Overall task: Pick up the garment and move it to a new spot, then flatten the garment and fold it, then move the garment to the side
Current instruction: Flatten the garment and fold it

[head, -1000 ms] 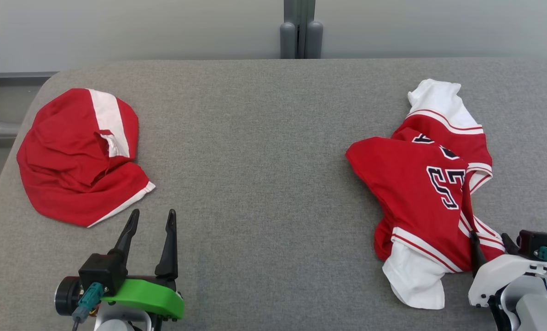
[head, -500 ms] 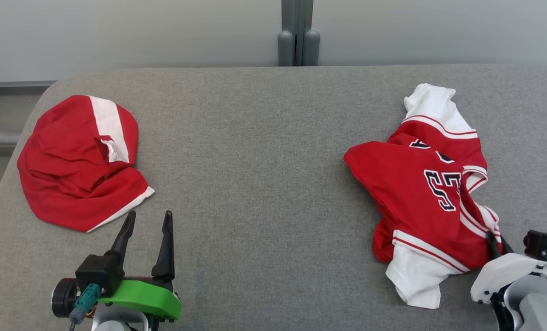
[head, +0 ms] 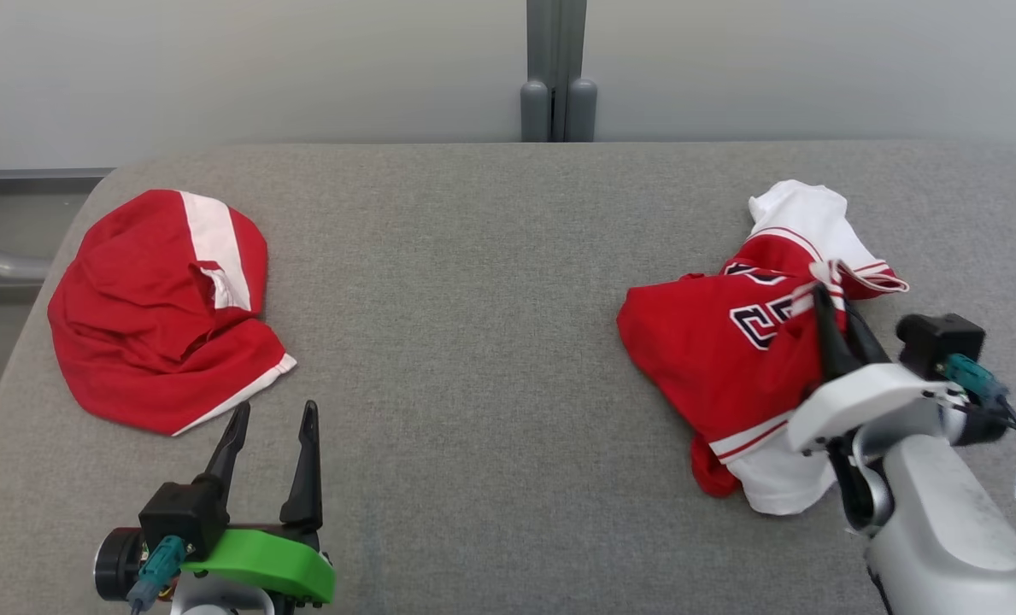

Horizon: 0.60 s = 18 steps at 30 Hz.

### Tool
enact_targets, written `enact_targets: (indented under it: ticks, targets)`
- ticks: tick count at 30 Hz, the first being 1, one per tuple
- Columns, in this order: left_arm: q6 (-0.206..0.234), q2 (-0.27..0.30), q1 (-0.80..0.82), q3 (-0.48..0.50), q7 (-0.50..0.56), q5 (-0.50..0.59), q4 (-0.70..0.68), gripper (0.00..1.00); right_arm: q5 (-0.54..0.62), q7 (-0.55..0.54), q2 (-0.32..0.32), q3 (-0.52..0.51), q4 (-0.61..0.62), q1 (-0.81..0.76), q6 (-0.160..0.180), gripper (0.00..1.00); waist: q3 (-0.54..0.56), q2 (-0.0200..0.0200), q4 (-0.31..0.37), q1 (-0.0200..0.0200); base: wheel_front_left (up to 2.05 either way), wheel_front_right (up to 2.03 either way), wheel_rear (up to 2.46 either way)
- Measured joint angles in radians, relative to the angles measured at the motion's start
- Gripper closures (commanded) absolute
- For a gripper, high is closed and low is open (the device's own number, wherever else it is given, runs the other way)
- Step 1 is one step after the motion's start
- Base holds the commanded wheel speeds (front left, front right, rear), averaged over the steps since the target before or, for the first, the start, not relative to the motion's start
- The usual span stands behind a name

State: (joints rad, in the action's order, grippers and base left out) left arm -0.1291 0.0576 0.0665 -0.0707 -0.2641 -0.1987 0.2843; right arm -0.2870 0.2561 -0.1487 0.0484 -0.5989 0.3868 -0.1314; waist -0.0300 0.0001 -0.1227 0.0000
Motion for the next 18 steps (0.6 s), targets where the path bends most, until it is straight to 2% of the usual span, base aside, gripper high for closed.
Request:
enact_targets:
  ticks: [6, 12, 18]
  targets:
    - [0.0, -0.002, -0.002, -0.007, 0.0, -0.002, -0.001, 0.0, -0.023, -0.038, 0.07, 0.143, 0.043, 0.066, 0.0, 1.0, 0.001, 0.0, -0.031, 0.0, 0.0, 0.0, 0.0]
    - [0.0, -0.005, 0.01, -0.026, 0.0, -0.009, 0.002, 0.0, -0.083, -0.044, 0.098, 0.284, -0.002, 0.125, 0.0, 1.0, -0.01, 0.0, -0.083, 0.0, 0.0, 0.0, 0.0]
    - [0.0, -0.006, 0.029, -0.051, 0.0, -0.028, 0.015, 0.0, -0.239, -0.029, 0.099, 0.506, -0.055, 0.174, 0.0, 1.0, -0.026, 0.0, -0.144, 0.0, 0.0, 0.0, 0.0]
